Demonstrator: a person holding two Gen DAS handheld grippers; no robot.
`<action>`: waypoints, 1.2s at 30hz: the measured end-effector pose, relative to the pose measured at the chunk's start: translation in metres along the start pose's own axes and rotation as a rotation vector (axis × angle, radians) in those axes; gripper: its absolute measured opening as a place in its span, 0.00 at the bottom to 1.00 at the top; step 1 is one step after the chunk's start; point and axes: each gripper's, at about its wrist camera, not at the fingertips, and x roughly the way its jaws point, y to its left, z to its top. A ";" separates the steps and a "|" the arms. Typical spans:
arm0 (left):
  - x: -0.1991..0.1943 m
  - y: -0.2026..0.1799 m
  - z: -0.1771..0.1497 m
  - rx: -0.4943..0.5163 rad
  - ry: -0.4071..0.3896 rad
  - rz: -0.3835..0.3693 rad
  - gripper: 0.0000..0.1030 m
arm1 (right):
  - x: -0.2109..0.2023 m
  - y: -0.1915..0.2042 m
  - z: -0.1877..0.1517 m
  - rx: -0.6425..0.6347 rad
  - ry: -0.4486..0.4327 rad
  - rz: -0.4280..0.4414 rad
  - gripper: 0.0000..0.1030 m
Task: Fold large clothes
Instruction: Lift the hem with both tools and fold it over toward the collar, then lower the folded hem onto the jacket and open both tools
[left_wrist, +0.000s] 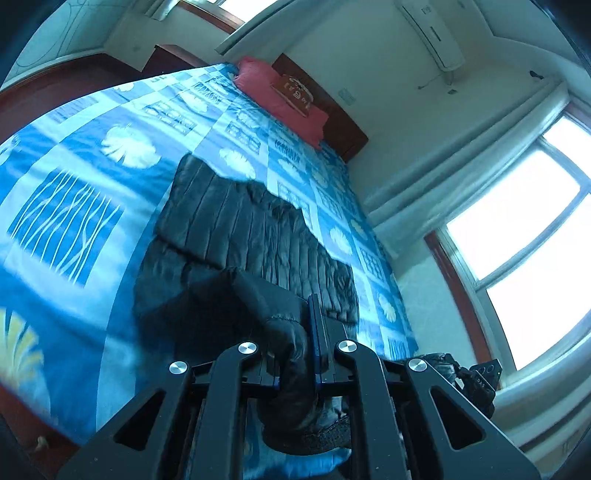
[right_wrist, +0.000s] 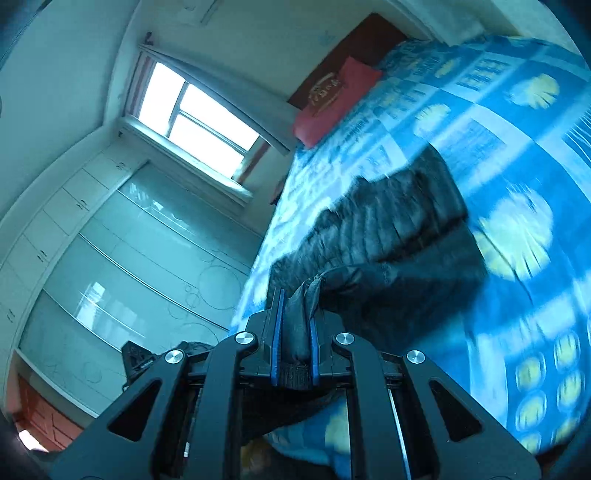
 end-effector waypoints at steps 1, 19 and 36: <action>0.009 0.001 0.013 -0.003 -0.006 0.001 0.11 | 0.011 -0.001 0.015 0.002 -0.003 0.014 0.11; 0.221 0.101 0.133 -0.127 0.114 0.180 0.11 | 0.229 -0.150 0.138 0.250 0.060 -0.156 0.11; 0.228 0.109 0.139 -0.129 0.135 0.124 0.30 | 0.248 -0.198 0.127 0.292 0.054 -0.186 0.35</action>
